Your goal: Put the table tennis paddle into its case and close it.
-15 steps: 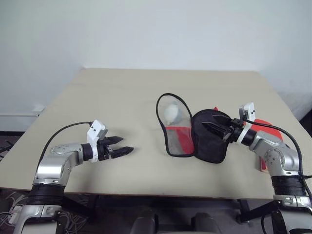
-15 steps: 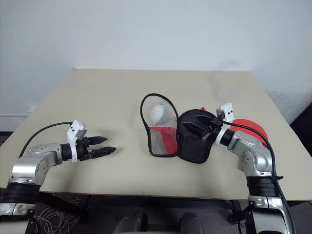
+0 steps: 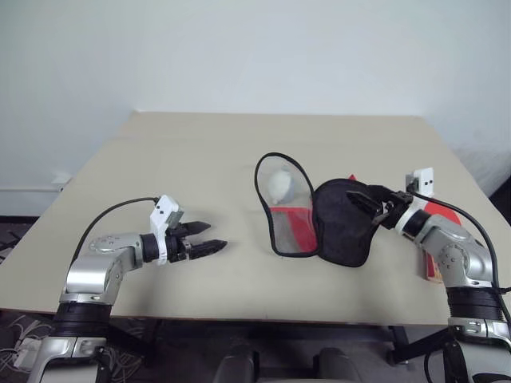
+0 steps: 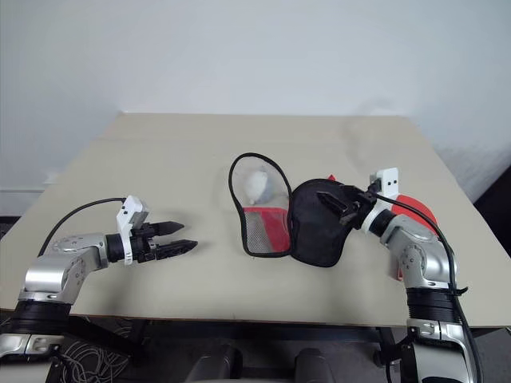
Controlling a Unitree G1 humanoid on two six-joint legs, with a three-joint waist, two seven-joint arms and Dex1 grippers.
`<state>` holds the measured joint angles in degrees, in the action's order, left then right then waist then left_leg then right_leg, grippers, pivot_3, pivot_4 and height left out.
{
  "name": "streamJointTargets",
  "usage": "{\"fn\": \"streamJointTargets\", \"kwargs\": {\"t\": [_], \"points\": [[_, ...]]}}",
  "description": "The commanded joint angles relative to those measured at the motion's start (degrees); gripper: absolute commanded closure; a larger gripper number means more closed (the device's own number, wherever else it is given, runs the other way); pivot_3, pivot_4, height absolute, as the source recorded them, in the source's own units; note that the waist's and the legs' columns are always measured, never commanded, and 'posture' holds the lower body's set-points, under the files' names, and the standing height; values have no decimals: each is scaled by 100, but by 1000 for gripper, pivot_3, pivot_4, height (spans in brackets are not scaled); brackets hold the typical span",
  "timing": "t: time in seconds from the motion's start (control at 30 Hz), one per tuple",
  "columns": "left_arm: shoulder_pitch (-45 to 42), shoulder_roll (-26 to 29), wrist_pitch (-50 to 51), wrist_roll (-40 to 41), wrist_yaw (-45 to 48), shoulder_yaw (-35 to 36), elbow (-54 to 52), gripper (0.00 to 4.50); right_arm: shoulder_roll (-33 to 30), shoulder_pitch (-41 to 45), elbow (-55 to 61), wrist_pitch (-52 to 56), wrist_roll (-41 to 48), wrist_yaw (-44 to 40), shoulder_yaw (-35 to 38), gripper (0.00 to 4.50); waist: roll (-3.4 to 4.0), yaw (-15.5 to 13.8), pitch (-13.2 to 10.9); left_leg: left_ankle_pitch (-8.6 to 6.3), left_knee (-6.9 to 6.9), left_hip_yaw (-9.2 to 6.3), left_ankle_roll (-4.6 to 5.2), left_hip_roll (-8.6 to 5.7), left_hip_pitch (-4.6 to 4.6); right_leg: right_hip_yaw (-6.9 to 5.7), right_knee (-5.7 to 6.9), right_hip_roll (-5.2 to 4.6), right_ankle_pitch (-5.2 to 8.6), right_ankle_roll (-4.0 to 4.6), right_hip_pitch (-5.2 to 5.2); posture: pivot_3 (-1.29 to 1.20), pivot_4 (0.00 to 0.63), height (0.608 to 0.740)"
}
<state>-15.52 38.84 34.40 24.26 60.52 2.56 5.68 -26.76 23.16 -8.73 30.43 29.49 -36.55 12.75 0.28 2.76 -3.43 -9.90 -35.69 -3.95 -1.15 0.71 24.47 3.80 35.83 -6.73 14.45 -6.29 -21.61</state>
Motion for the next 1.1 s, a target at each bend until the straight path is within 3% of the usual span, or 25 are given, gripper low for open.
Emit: {"fn": "streamJointTargets", "kwargs": {"t": [0.03,0.4,0.67,1.1], "points": [[-110,-114,-21,45,83,-182,-189,29,-233,-1,355,321,158,375,480,2,0,-7,0,0,0,0,0,0,0,0,0,0,0,0,1,0,0,740],[-566,-276,-187,-238,434,-885,58,29,-725,-1240,1565,1479,562,1161,1662,2,-3,-4,0,2,-2,1,3,-1,0,2,-3,-1,1,1,7,0,0,740],[-1099,-531,-433,-447,717,-1213,668,29,-453,-2341,2516,2108,881,1759,2295,2,-5,-3,-1,1,-9,1,2,-1,2,3,-5,-1,2,1,6,0,0,740],[-1574,-788,-721,-671,1028,-1405,1180,29,-341,-2356,1959,2524,627,2404,2018,2,-6,-1,-2,1,-13,2,3,-1,3,3,-7,-3,2,1,7,0,0,740]]}}
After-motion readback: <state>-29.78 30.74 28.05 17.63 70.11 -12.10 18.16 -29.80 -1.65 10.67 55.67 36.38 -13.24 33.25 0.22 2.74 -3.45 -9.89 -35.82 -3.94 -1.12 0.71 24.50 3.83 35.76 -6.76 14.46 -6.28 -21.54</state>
